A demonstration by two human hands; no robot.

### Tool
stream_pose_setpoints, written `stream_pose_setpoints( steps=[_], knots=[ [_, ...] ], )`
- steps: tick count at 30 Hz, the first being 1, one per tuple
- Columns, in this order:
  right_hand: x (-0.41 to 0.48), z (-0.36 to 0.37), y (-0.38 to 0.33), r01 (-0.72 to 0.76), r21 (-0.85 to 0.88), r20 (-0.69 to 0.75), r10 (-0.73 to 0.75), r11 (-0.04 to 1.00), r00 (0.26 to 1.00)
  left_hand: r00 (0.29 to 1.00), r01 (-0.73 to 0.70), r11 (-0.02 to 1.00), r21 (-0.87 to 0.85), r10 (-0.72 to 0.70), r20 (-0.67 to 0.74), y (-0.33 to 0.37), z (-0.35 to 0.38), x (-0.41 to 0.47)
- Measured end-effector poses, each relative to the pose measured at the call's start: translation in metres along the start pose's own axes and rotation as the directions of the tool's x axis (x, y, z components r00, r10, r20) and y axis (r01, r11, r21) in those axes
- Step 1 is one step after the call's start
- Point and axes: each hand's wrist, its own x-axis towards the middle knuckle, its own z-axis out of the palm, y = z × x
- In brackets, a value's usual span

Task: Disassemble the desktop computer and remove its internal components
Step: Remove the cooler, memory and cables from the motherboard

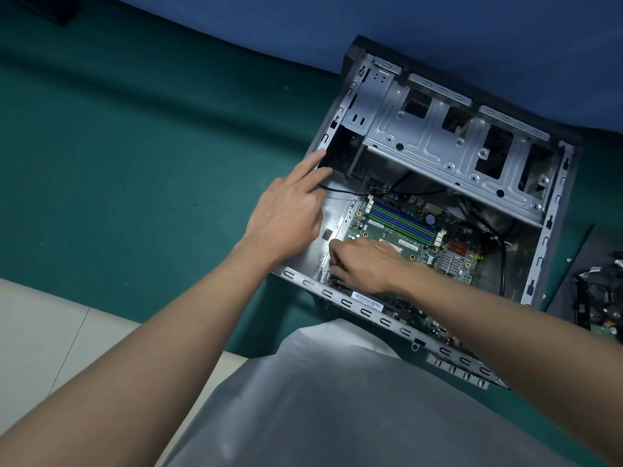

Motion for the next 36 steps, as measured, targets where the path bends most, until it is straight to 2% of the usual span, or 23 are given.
stream_pose_setpoints(
  steps=[3,8,13,18,23,28,32,36],
  knots=[
    [-0.0003,-0.0001,0.0011,-0.011,-0.028,-0.03,0.01,1.0,0.999,1.0,0.001,1.0,0.0,-0.001,-0.004,-0.0001,-0.0004,-0.0002],
    [0.0014,-0.0048,0.0015,-0.039,0.141,-0.025,0.043,0.989,0.999,1.0,-0.001,1.0,-0.011,0.001,-0.008,0.0003,0.0001,-0.0001],
    [0.001,0.0001,-0.0009,-0.058,-0.002,-0.031,0.058,0.998,0.998,1.0,-0.002,1.0,-0.003,0.002,-0.012,-0.0001,0.0009,-0.0002],
    [0.0031,-0.0032,-0.0002,-0.036,0.132,-0.025,0.04,0.991,0.999,1.0,-0.008,1.0,-0.008,0.008,-0.017,-0.0004,0.0016,0.0001],
    [0.0036,-0.0007,0.0001,-0.083,0.022,-0.039,0.084,0.996,0.996,1.0,-0.004,1.0,-0.007,0.003,-0.013,-0.0003,0.0017,0.0001],
    [0.0051,-0.0044,0.0008,-0.056,0.146,-0.02,0.059,0.988,0.998,1.0,-0.003,1.0,-0.011,0.002,-0.011,-0.0004,0.001,0.0003],
    [0.0042,0.0009,0.0025,-0.109,0.016,-0.027,0.109,0.994,0.994,1.0,-0.002,1.0,-0.005,0.002,-0.009,-0.0003,0.001,0.0001],
    [0.0028,-0.0018,0.0021,-0.076,0.131,-0.029,0.081,0.988,0.996,1.0,0.0,1.0,-0.001,0.0,-0.007,-0.0003,0.0008,0.0001]
  ],
)
